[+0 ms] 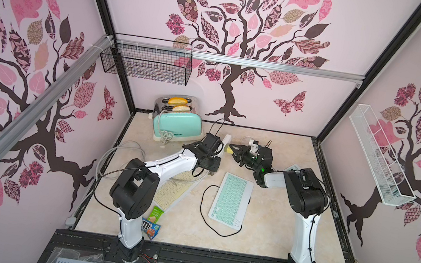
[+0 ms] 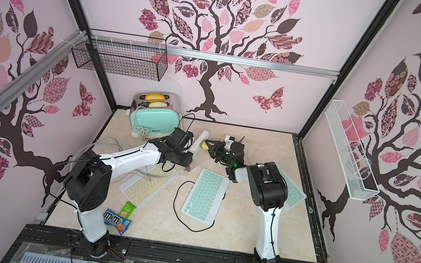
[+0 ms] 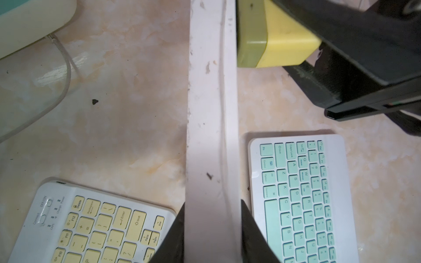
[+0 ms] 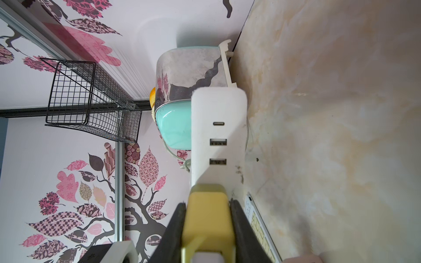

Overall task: Unplug the wireless keyboard
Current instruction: Pick up the socket from the center of the board.

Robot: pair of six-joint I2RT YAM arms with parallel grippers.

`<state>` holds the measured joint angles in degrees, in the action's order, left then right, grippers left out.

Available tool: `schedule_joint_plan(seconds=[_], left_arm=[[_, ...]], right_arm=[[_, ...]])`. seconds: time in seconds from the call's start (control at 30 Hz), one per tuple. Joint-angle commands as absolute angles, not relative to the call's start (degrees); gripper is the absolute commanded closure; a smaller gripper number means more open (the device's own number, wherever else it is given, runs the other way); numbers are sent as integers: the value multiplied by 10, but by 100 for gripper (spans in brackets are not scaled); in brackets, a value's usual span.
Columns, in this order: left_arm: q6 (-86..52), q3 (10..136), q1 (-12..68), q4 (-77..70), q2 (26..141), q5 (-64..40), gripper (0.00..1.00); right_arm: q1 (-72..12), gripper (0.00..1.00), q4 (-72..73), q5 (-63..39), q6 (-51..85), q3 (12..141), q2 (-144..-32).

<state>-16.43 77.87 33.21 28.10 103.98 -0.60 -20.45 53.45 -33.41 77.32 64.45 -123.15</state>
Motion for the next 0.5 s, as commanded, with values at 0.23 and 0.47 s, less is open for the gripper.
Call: schedule_joint_plan(seconds=[0.23, 0.47], left_arm=[[-186, 775, 274, 238, 971, -201, 24], [-201, 792, 199, 239, 956, -364, 11]], right_arm=[[-211, 100, 587, -376, 795, 645, -1202], [-210, 100, 639, -430, 800, 632, -1182]])
